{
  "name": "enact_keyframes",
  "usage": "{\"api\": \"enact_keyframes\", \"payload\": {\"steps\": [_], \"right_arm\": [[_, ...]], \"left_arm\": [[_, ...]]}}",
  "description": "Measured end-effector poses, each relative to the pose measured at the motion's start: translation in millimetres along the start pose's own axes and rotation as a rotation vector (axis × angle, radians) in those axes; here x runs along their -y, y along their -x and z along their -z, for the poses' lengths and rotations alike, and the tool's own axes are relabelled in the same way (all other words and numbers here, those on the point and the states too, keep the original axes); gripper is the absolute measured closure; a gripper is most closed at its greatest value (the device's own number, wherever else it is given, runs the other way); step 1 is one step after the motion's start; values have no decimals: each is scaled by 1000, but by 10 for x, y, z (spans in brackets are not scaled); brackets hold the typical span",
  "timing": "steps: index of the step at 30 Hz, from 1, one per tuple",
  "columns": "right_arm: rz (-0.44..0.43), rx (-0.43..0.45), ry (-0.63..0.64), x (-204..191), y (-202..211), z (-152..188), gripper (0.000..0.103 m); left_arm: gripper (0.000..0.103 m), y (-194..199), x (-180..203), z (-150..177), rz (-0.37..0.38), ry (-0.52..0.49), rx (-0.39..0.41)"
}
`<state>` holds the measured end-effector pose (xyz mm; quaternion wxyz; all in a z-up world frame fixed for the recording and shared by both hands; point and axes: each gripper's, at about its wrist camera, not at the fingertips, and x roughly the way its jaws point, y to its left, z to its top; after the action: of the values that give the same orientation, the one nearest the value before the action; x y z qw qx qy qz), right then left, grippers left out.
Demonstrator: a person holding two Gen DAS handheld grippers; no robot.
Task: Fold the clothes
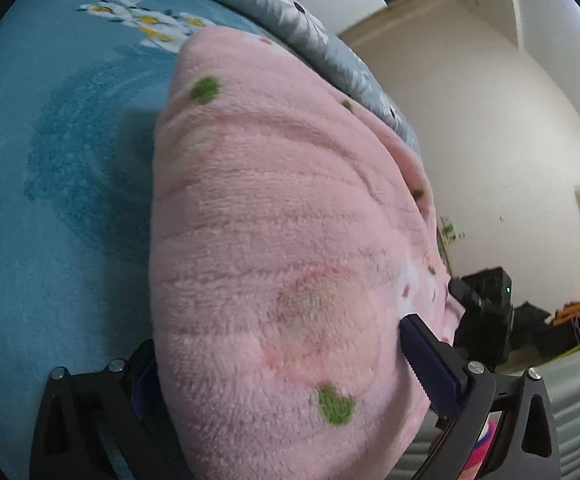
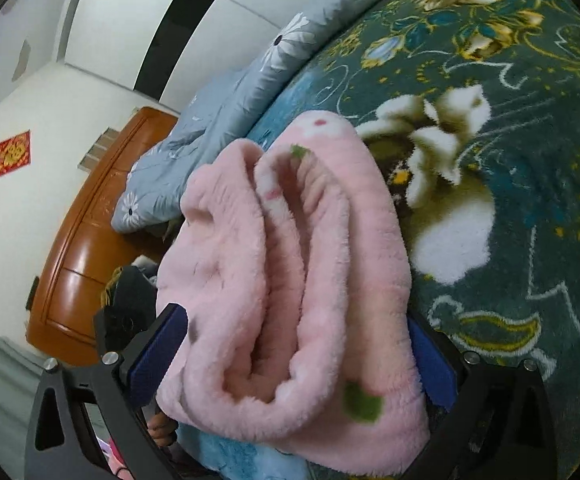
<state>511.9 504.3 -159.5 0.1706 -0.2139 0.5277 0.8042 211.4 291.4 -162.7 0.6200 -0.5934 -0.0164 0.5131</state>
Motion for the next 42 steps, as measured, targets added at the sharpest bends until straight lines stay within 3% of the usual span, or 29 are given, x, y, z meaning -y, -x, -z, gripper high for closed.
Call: {"api": "enact_keyframes", "payload": {"steps": [3, 5, 6, 10, 12, 13, 16, 19, 23, 30, 34, 36, 38, 42], "right_arm": [[10, 3, -47, 7, -7, -14, 1], [16, 3, -69, 0, -6, -28, 11], [25, 0, -72, -4, -3, -34, 25], [33, 0, -62, -26, 67, -45, 50], [19, 8, -42, -54, 143, -48, 55], [6, 13, -31, -70, 196, -46, 58], [14, 39, -2, -5, 513, -136, 60], [34, 68, 26, 90, 873, -251, 60], [65, 107, 60, 228, 1357, -407, 60], [346, 187, 74, 669, 2448, -843, 60], [482, 244, 76, 859, 2928, -1090, 60], [534, 278, 69, 964, 3118, -1180, 60], [575, 309, 51, 1089, 3216, -1203, 60], [639, 288, 1, 1414, 3161, -1130, 60]], "left_arm": [[0, 0, -41, -50, 24, 44, -29], [1, 10, -59, -66, 40, 69, -31], [5, 16, -55, -60, 31, 74, -27], [31, 58, 4, -4, -16, 79, -3], [47, 91, 100, 35, -34, 66, 12], [49, 108, 206, 53, -51, 38, 19], [56, 126, 603, 82, -90, -81, 31], [57, 27, 1009, 17, -46, -164, 2], [57, -439, 1558, -107, 5, -256, -59], [57, -1580, 2587, -158, 102, -372, -163], [57, -2107, 3042, -122, 137, -401, -158], [57, -2394, 3127, -190, 156, -405, -131], [57, -2482, 3137, -8, 166, -403, -126], [57, -2778, 2950, 311, 139, -347, -190]]}}
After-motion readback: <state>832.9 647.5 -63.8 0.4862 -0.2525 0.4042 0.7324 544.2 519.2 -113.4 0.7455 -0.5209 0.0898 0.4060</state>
